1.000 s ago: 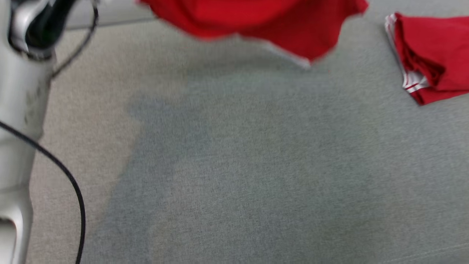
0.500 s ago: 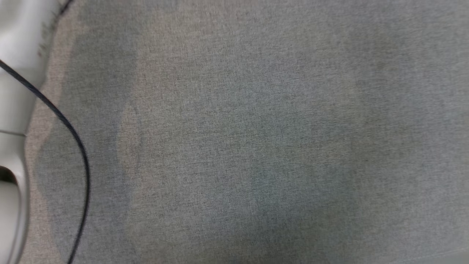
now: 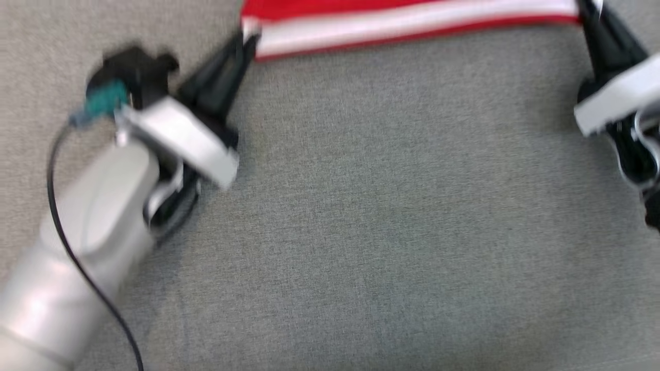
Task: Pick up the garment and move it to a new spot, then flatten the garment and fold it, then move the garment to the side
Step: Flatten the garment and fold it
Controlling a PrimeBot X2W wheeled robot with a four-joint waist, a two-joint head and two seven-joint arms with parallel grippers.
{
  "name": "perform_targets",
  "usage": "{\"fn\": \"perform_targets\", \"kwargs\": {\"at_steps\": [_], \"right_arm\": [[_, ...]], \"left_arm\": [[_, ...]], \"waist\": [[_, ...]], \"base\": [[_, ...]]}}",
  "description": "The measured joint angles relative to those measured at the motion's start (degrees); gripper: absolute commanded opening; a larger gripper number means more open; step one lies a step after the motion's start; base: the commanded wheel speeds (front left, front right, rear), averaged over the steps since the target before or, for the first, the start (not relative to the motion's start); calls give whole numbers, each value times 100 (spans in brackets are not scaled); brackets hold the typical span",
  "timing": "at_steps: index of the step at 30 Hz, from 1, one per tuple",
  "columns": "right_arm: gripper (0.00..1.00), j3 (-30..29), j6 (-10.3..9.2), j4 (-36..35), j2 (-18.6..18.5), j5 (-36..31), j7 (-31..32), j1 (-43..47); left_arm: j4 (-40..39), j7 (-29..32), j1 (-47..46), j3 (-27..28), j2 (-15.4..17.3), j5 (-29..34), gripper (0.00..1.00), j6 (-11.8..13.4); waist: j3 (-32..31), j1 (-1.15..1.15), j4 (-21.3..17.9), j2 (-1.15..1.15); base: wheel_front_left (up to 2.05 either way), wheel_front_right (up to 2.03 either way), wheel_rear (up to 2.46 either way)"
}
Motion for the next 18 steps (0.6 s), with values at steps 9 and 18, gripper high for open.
{"fn": "perform_targets", "kwargs": {"at_steps": [9,18], "right_arm": [[0,-279,15,-868,-271,-174,0,1510],[0,-337,15,-1134,-308,-359,0,2641]], "left_arm": [[-927,1,2126,951,-24,782,0,-7],[-1345,0,3523,1311,-222,1333,0,62]], "waist": [[-775,0,-69,0],[-1630,0,-137,0]], "base": [[0,0,0],[0,0,0]]}}
